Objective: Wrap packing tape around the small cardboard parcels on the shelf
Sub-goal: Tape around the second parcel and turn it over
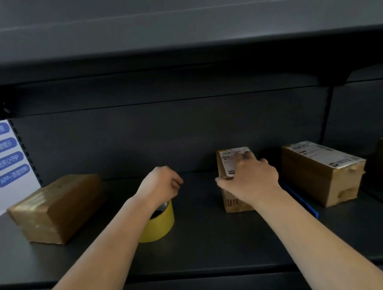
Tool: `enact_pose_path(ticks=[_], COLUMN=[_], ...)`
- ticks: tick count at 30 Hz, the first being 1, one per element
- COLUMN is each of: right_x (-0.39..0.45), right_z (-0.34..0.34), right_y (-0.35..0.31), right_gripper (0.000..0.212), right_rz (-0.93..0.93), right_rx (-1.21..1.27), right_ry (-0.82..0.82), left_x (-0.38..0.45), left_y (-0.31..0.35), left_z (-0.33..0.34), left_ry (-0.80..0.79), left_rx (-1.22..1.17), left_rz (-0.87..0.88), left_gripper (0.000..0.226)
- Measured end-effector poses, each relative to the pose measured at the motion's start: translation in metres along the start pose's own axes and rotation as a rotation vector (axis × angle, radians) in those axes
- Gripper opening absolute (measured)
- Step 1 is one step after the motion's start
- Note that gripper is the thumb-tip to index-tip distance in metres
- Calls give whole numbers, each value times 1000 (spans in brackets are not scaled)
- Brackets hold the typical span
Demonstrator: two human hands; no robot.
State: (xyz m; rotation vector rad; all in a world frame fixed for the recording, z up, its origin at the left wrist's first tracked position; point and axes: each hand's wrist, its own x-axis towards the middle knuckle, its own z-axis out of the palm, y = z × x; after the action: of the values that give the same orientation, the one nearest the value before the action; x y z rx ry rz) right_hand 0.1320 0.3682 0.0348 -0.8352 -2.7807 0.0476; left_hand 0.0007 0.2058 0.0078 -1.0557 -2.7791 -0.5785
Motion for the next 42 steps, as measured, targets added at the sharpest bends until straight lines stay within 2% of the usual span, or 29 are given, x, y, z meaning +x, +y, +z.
enact_pose_path(ticks=[2,4,7,9,12,17,20,22,24,26,29,32,37,39,42], right_x=[1,-2,-21,-38,-55,-60,-57,-58,-58,-54,-46,-42,-43,-41,-38], right_z=[4,5,9,15,29,39,41,38,31,23,15,12,10,14,18], right_y=[8,18,29,29,26,24,29,31,33,36,41,40,38,34,27], right_gripper=[84,72,50,54,65,61,63,65,65,61,49,49,79,85,85], right_rz=[17,15,-33,-62,-19,95,132,47,-154,-332,-396,-427,-582,-565,-542], right_rx=[86,338,1060,1440,1604,1423,1260,1152,993,797,740,676,298,225,185], right_ry=[33,55,49,9,-44,-92,-51,75,226,310,391,366,53,59,153], left_x=[-3,-5,-6,-6,-11,-18,-18,-19,-19,-18,-15,-15,-23,-26,-38], left_y=[1,3,7,9,11,10,10,11,13,14,18,19,8,5,1], left_z=[0,-1,-2,-2,-1,2,2,2,2,2,1,-2,-8,-10,-21], left_ry=[34,48,58,69,68,90,58,18,-18,-45,-61,-66,46,113,325], left_rx=[-28,-18,-9,-30,-91,-161,-179,-170,-135,-96,-75,-54,-197,-230,-337], left_rz=[4,21,53,43,17,32,7,-4,-14,-28,-58,-105,-68,-52,-52], left_gripper=[38,40,37,38,36,30,33,38,43,47,48,48,41,39,32])
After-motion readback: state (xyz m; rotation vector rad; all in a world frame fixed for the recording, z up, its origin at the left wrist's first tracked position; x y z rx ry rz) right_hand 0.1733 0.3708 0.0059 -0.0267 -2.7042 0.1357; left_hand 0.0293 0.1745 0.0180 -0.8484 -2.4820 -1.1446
